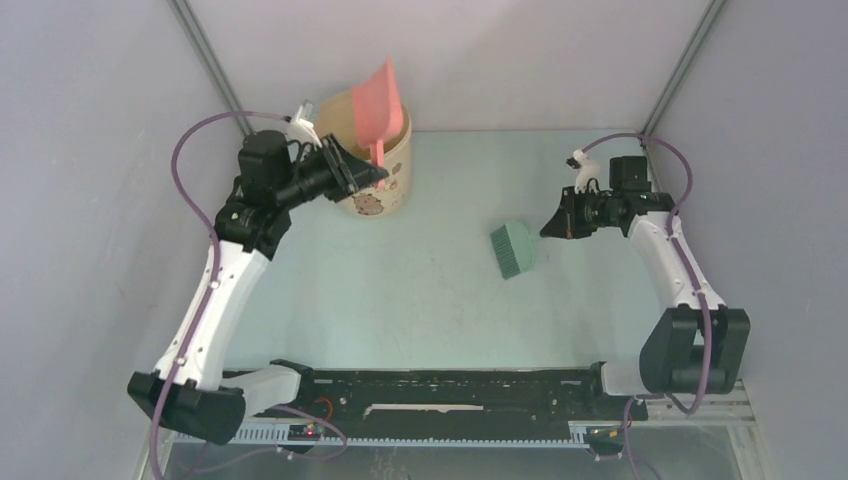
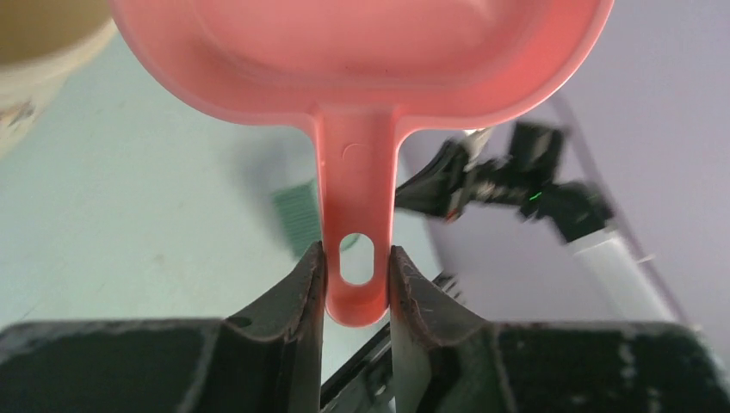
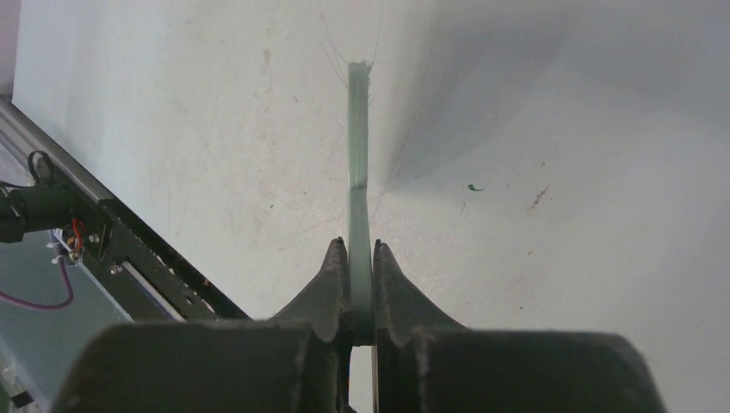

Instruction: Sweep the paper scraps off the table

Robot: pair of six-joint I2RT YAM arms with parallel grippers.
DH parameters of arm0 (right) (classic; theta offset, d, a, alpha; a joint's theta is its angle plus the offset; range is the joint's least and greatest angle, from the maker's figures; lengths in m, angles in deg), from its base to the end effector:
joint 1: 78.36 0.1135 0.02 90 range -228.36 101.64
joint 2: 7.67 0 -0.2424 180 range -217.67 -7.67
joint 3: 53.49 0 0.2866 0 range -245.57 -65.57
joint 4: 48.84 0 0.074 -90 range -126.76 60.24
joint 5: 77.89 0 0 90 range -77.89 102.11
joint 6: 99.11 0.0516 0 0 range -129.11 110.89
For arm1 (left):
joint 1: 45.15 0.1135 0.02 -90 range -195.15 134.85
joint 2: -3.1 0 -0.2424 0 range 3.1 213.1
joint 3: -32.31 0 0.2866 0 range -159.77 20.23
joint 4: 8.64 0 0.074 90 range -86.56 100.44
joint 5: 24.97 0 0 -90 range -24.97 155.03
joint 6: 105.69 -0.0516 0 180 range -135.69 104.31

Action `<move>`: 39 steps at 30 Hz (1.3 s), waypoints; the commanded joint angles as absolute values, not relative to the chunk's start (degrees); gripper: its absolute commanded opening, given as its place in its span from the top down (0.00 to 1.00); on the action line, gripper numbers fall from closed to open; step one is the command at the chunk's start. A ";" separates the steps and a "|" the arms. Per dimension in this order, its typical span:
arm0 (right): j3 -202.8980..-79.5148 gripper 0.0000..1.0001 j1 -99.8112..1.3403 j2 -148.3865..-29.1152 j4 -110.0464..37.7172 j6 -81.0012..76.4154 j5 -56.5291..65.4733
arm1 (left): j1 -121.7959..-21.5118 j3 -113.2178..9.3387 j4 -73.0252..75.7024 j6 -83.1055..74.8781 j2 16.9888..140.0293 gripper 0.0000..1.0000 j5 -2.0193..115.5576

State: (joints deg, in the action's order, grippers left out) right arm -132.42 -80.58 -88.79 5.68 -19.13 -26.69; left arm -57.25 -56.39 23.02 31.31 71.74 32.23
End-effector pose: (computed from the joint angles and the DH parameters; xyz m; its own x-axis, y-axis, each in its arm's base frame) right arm 0.3327 0.0195 0.2466 -0.7680 -0.1059 -0.6316 -0.4540 0.7856 0.4203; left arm 0.3030 -0.0935 0.4140 -0.6424 -0.4910 -0.5884 0.3302 0.5155 -0.7907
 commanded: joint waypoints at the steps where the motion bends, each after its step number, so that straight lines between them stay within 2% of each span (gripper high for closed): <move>1: -133.58 1.00 -80.78 -81.90 4.20 -19.91 -26.40 | -63.19 -56.62 47.85 8.32 67.95 0.84 43.40; 6: -138.04 1.00 -77.65 -77.85 7.82 -28.41 -15.22 | -72.96 -52.10 58.31 1.56 65.16 0.84 54.26; 9: -138.08 1.00 -71.24 -75.73 8.91 -36.87 -3.95 | -78.44 -48.73 62.08 0.20 65.86 0.83 59.04; 16: -133.16 1.00 -60.80 -73.60 1.44 -49.09 22.44 | -85.99 -42.36 60.30 2.04 73.31 0.83 67.80; 21: -120.65 1.00 -51.70 -73.45 -12.97 -59.83 38.01 | -87.77 -43.15 55.86 3.18 81.07 0.81 68.11; 26: -111.40 0.99 -41.38 -75.12 -17.06 -59.96 43.73 | -88.61 -43.85 52.22 4.64 88.48 0.79 69.49; 30: -109.49 0.82 -36.17 -74.60 -9.52 -51.85 37.69 | -88.88 -41.85 48.58 6.03 90.42 0.76 69.72; 34: -109.51 0.51 -34.05 -71.44 -1.13 -44.03 26.01 | -89.01 -39.21 45.67 6.78 89.30 0.66 68.81; 39: -109.95 0.32 -35.46 -67.79 3.41 -38.38 13.24 | -89.55 -38.00 44.14 6.48 88.19 0.58 68.51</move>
State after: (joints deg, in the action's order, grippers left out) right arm -108.75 -34.64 -71.00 -1.21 -45.58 24.80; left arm -88.81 -38.12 47.45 5.78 90.74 67.95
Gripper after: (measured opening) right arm 0.644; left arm 0.395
